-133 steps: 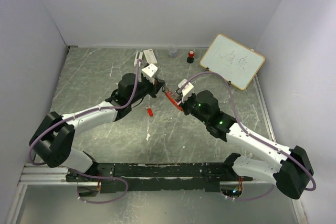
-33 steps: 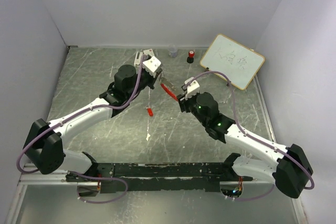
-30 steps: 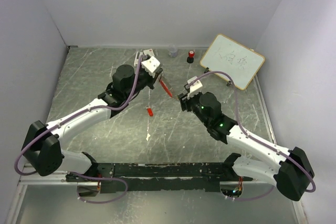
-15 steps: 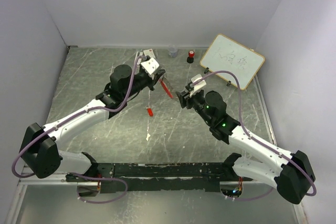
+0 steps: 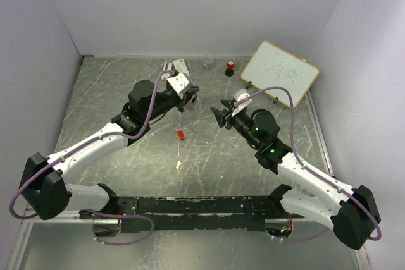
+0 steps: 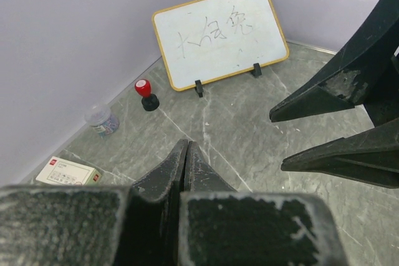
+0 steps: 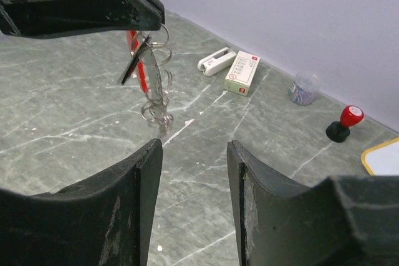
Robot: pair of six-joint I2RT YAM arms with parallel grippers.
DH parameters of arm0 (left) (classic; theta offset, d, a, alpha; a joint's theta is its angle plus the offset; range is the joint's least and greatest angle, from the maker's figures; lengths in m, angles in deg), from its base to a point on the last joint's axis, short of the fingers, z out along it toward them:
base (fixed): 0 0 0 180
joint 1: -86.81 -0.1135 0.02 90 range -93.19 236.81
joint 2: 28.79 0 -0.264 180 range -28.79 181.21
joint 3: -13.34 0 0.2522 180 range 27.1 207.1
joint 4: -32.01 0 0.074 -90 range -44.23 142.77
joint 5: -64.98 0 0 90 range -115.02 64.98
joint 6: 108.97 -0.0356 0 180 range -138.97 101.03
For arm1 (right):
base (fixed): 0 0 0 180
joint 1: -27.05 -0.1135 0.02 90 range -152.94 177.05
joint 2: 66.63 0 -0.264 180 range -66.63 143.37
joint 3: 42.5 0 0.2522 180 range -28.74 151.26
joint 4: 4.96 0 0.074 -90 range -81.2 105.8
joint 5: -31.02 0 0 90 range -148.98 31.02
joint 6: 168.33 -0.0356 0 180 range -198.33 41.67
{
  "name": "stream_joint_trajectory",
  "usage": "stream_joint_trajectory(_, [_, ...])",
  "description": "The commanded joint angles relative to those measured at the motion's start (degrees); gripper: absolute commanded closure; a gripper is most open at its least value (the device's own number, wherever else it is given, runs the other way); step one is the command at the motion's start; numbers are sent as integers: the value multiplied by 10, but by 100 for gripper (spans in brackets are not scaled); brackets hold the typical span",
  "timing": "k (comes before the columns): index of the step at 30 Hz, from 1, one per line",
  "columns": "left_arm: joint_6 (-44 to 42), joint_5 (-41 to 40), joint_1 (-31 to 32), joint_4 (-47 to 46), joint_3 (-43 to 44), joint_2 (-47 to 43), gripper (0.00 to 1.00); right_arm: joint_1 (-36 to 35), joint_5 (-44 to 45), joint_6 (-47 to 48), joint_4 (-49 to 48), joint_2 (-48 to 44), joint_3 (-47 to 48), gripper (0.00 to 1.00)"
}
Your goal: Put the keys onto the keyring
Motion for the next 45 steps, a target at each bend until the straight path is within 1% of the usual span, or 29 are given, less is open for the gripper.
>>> stream_joint_trajectory(1, [9, 22, 4, -26, -6, -17, 93, 5, -23, 11, -29, 5, 11, 54])
stream_joint_trajectory(9, [14, 41, 4, -32, -27, -30, 93, 22, -86, 7, -45, 33, 44, 54])
stream_joint_trajectory(13, [19, 35, 5, -35, -34, -35, 93, 46, -127, -17, -47, 45, 54, 53])
stream_joint_trajectory(18, [37, 11, 5, -37, -30, -34, 93, 47, -155, -33, -56, 48, 51, 52])
stream_joint_trajectory(22, [52, -28, 12, -40, -26, -26, 93, 47, -184, -48, -52, 54, 57, 56])
stream_joint_trajectory(26, [66, -82, 24, -40, -19, -16, 93, 46, -192, -62, -56, 63, 63, 58])
stream_joint_trajectory(31, [84, -143, 42, -44, -7, -2, 93, 46, -189, -77, -57, 77, 69, 62])
stream_joint_trajectory(36, [96, -200, 62, -47, 4, 15, 93, 45, -183, -86, -63, 86, 66, 63])
stream_joint_trajectory(40, [112, -236, 72, -54, 8, 22, 93, 42, -178, -86, -57, 93, 67, 64])
stream_joint_trajectory(45, [124, -269, 84, -53, 21, 34, 93, 40, -178, -94, -61, 99, 65, 67])
